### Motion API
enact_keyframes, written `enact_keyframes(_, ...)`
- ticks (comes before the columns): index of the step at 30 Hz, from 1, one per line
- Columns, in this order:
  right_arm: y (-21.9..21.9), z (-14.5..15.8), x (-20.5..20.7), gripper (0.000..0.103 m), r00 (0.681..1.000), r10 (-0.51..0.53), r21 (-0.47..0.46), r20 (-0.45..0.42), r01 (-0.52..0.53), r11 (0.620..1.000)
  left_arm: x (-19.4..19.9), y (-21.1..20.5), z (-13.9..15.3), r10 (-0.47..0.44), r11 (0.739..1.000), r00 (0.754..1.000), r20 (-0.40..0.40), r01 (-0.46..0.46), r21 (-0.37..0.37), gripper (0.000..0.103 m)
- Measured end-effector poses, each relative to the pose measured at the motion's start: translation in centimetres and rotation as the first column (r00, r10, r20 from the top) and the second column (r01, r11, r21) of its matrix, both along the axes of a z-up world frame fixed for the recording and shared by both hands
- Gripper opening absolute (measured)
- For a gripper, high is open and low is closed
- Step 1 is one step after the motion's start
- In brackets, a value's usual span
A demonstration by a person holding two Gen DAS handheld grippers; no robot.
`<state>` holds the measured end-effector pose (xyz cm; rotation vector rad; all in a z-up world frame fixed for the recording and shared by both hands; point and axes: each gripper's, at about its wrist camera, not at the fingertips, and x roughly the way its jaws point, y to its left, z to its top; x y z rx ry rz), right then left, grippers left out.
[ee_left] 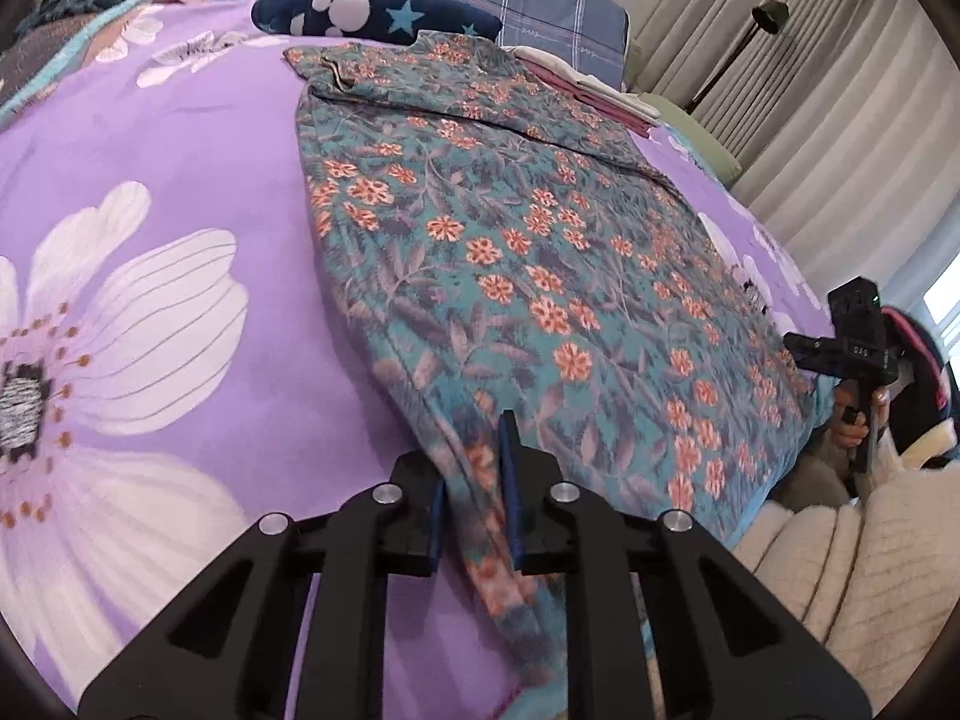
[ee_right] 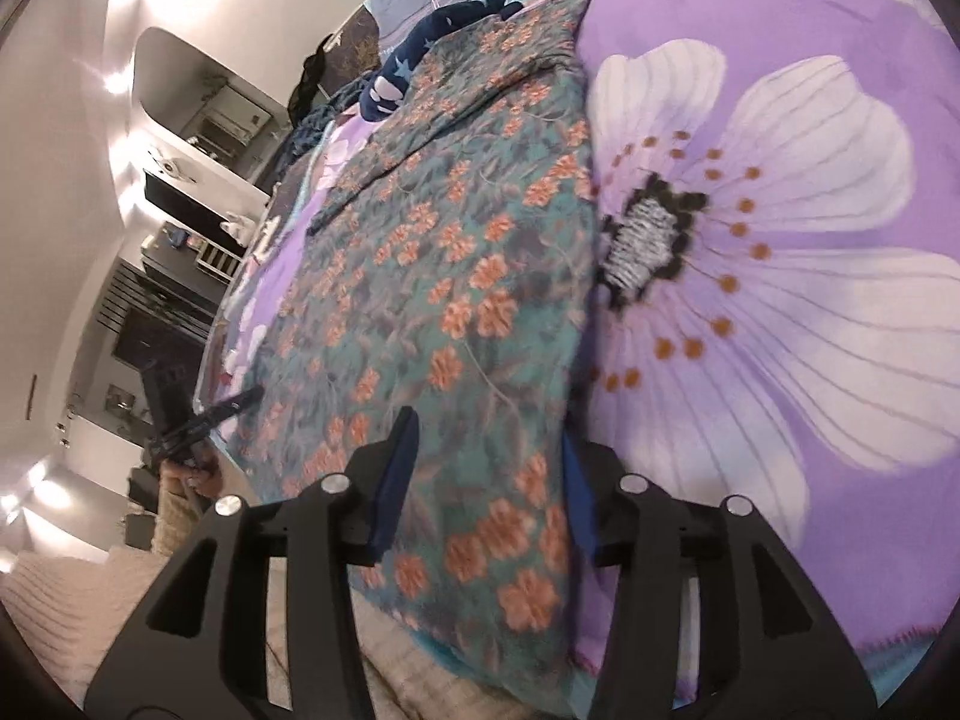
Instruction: Fold small clothes
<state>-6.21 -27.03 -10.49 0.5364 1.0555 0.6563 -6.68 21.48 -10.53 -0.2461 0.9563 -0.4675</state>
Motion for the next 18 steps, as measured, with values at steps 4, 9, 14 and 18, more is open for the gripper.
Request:
enact_keyframes(4, 0.3, 0.4, -0.1, 0.042, 1.0, 0.01, -0.029, -0.001, -0.01, 1.0, -0.2, -1.0, 0.2, -0.044, 0.999, 0.999, 0.008, 0.045, -0.024, 0.041)
enact_keyframes(9, -0.4, 0.5, -2.1, 0.039, 0.999, 0.044, -0.063, 0.008, -0.044, 0.997, -1.4, -1.8, 0.5, -0.071, 0.997, 0.997, 0.034, 0.069, 0.034, 0.03)
enact_keyframes(14, -0.4, 0.6, -0.6, 0.002, 0.999, -0.034, 0.07, 0.001, 0.034, 0.997, -0.8, -1.6, 2.8, 0.014, 1.0, 0.995, 0.099, -0.016, 0.022, 0.004)
enact_keyframes(18, -2.5, 5.3, -1.1, 0.002, 0.984, -0.114, 0.203, 0.139, 0.084, 0.975, -2.9, -1.3, 8.8, 0.046, 0.998, 0.955, 0.293, -0.035, -0.043, 0.004)
